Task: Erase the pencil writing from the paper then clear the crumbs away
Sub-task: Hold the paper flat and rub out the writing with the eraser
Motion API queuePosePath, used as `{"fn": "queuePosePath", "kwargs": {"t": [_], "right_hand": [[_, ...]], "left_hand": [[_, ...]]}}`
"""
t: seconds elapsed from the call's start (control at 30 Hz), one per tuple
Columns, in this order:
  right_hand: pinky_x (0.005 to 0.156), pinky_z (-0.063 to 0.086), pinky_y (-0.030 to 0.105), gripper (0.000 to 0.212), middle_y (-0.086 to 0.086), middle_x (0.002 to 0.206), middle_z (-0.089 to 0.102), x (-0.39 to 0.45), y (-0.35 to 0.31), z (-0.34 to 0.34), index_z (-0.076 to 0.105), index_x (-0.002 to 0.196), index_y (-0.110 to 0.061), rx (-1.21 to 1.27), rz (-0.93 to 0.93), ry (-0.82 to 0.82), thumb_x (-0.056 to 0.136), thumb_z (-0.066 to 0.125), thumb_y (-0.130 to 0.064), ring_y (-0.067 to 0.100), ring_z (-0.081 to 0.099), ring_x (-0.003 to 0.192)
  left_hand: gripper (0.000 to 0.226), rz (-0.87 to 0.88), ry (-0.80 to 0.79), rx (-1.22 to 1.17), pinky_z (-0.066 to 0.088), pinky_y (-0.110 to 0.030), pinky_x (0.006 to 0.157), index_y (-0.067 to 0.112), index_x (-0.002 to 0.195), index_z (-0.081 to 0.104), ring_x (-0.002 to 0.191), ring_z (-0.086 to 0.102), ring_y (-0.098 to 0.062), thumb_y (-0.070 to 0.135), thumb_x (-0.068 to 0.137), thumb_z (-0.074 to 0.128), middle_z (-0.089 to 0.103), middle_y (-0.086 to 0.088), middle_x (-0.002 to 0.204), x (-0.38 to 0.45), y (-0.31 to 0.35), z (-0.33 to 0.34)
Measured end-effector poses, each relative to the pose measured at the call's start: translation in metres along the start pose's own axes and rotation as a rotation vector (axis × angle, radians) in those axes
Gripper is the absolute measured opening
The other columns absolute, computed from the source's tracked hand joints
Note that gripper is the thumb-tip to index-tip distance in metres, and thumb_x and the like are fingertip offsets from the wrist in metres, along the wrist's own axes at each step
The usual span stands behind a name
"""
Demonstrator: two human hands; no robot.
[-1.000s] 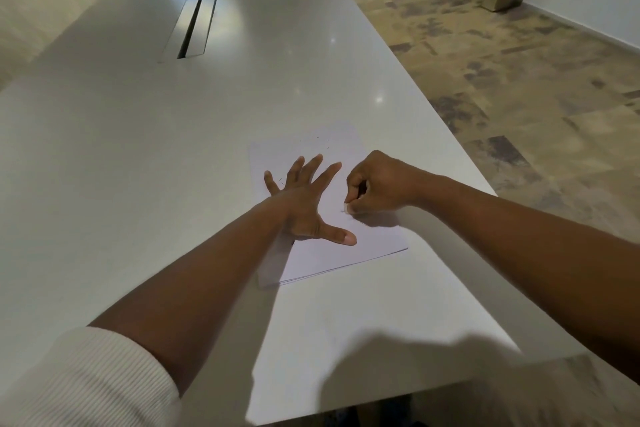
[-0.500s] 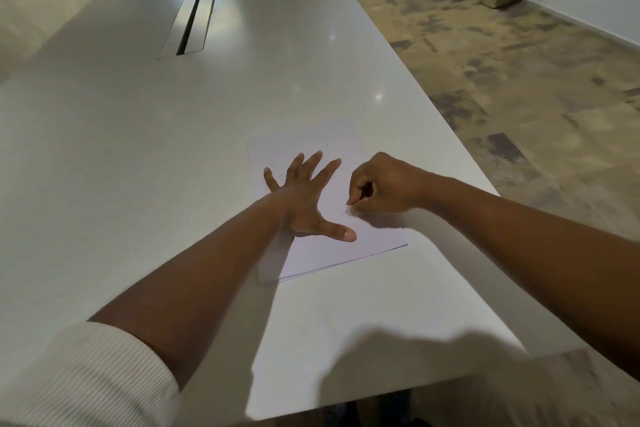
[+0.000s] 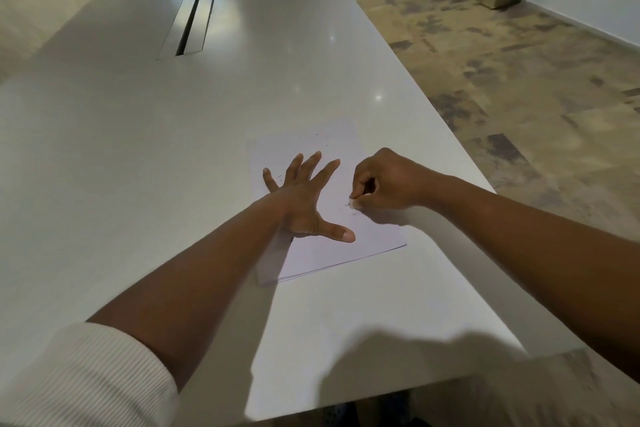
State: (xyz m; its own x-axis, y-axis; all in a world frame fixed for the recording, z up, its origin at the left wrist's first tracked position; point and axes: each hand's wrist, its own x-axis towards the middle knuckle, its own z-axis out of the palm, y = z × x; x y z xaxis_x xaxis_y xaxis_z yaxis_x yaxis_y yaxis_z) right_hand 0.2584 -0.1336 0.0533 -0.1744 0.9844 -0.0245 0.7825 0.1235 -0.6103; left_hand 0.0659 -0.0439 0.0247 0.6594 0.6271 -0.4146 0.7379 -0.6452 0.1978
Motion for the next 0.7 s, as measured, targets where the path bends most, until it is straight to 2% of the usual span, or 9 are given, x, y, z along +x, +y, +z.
{"fn": "queuePosePath", "kwargs": {"t": [0.1, 0.3, 0.5, 0.7], "right_hand": [[0.069, 0.052, 0.025, 0.007, -0.004, 0.076, 0.071, 0.002, 0.003, -0.003, 0.075, 0.072, -0.012, 0.003, 0.021, 0.035, 0.078, 0.078, -0.013, 0.01, 0.066, 0.069], [0.063, 0.047, 0.017, 0.005, -0.008, 0.075, 0.071, -0.003, -0.006, 0.006, 0.075, 0.073, -0.013, -0.035, -0.062, -0.082, 0.077, 0.077, -0.015, 0.004, 0.063, 0.066], [0.064, 0.045, 0.02, 0.008, -0.007, 0.072, 0.068, 0.0, 0.004, -0.003, 0.074, 0.069, -0.011, -0.023, -0.005, 0.035, 0.077, 0.077, -0.012, 0.005, 0.062, 0.064], [0.063, 0.045, 0.013, 0.006, -0.008, 0.074, 0.07, -0.008, -0.007, 0.007, 0.075, 0.071, -0.014, -0.046, -0.086, -0.087, 0.077, 0.077, -0.015, 0.002, 0.063, 0.066]], "left_hand": [[0.15, -0.003, 0.0, 0.002, -0.019, -0.075, 0.111, 0.048, 0.157, -0.022, 0.149, -0.039, -0.019, 0.1, 0.042, 0.059, -0.033, 0.01, 0.166, 0.0, 0.0, 0.0], [0.152, -0.005, -0.004, -0.006, -0.02, -0.075, 0.11, 0.048, 0.156, -0.022, 0.15, -0.038, -0.02, 0.102, 0.038, 0.057, -0.032, 0.01, 0.166, 0.002, -0.001, 0.0], [0.152, -0.007, -0.002, 0.003, -0.019, -0.075, 0.111, 0.05, 0.155, -0.023, 0.149, -0.039, -0.019, 0.103, 0.037, 0.057, -0.033, 0.011, 0.166, 0.002, -0.001, 0.0], [0.152, -0.011, -0.007, -0.006, -0.02, -0.074, 0.111, 0.05, 0.156, -0.023, 0.149, -0.039, -0.019, 0.102, 0.037, 0.057, -0.033, 0.011, 0.166, 0.002, -0.001, 0.0]]}}
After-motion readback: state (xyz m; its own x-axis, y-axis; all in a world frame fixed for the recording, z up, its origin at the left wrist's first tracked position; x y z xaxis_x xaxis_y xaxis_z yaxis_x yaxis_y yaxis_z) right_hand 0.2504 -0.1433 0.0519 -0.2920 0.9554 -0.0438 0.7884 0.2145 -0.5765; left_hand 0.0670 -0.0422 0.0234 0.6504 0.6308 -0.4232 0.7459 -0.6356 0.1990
